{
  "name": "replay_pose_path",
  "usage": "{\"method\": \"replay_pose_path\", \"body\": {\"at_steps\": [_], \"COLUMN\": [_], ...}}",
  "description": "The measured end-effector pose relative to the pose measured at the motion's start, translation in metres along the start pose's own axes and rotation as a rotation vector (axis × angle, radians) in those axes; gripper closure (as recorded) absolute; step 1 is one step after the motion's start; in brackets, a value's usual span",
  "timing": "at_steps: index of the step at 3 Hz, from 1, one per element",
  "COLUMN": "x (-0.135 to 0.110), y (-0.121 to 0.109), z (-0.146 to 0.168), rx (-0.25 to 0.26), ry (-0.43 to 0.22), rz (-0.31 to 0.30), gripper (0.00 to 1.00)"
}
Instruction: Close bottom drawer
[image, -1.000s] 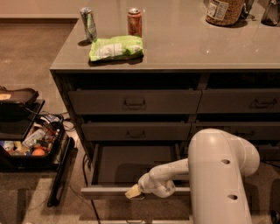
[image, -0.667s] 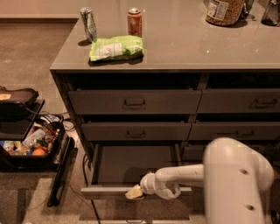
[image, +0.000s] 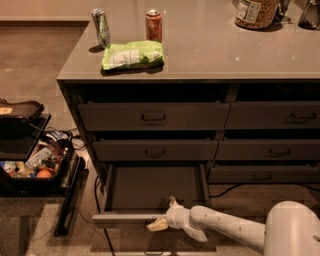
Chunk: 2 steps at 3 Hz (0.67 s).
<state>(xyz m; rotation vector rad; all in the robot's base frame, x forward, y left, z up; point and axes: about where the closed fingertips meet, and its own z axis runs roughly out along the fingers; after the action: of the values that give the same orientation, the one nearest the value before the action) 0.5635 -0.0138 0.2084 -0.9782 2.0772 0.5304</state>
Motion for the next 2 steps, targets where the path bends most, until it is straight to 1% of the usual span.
{"method": "replay_pose_path", "body": {"at_steps": [1, 2], "x": [0.0055, 0.0055], "y": [-0.0138, -0.0138], "z": [0.0012, 0.0012], "rx": [0.064, 0.064], "ry": [0.028, 0.028], "rz": [0.002, 0.002], "gripper": [0.0, 0.0]}}
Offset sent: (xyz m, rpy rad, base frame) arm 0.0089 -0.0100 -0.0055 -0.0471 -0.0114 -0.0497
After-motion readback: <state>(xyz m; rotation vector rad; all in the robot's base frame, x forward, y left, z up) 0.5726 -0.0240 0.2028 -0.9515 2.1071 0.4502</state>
